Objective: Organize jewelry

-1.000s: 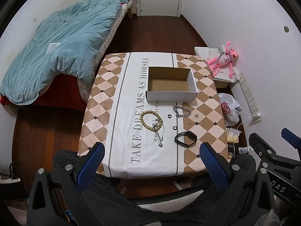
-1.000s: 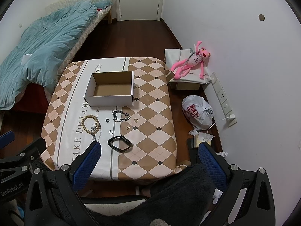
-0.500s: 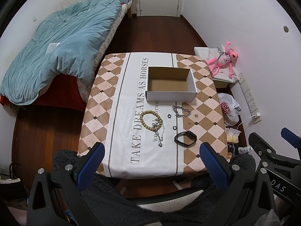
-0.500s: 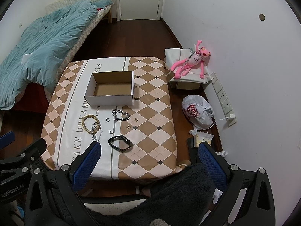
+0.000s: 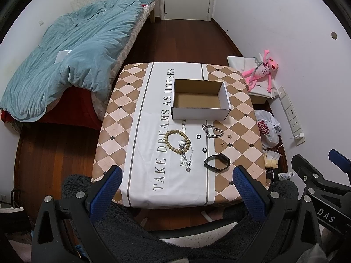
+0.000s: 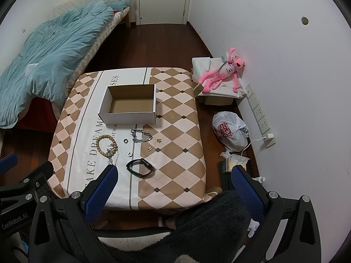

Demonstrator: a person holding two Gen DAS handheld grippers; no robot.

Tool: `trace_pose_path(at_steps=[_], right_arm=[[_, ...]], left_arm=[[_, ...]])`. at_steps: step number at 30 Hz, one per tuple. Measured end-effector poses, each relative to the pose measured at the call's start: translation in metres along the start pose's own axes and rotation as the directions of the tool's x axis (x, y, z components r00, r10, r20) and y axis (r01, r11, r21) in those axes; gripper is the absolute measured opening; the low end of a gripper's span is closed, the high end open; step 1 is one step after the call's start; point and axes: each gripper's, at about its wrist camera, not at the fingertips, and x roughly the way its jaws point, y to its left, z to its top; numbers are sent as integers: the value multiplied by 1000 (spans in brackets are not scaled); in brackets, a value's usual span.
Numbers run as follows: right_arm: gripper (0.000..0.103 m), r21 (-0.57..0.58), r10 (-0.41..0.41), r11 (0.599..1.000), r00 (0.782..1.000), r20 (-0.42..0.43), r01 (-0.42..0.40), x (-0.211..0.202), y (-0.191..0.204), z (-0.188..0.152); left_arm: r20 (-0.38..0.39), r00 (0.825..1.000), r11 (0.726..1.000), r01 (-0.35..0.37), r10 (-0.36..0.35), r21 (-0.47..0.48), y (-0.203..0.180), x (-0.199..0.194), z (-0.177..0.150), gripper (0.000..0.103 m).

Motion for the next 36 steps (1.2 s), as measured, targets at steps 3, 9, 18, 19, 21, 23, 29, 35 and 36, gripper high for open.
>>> trace_pose_path(at_steps=[3,9,18,19,21,23,29,35,36], right_arm=[[103,-1,-2,1000,1000,1,2,0,0,0],[103,-1,-1,1000,1000,1,1,-2,-1,2],[103,-1,1,1000,1000,0,-1,-2,-2,0],[103,0,0,1000,1000,2,0,-2,-3,1],[103,1,1,1000,1000,3,-1,-1,-2,-1],[103,2,0,1000,1000,4,0,-1,1,1],[103,2,1,1000,1000,2,-1,3,2,-2],[103,2,-3,1000,1000,3,3,5,4,-4],[103,1,-5,1000,1000,1,5,-1,-4,5]], left_arm=[[2,1000,1000,0,0,1,1,0,0,103],[4,1000,1000,1,-1,2,1,1,2,103],[5,1000,1000,0,0,2,2,0,0,103],[5,1000,1000,0,0,2,1,0,1,103],[7,1000,1000,3,-3,2,2,0,1,103],[6,1000,1000,6,-6,1,4,0,2,103],[2,1000,1000,13,-13,-1,4,-1,5,103],[5,1000,1000,14,-14,1,3,1,4,103],[9,1000,1000,8,-8,4,3,3,5,103]])
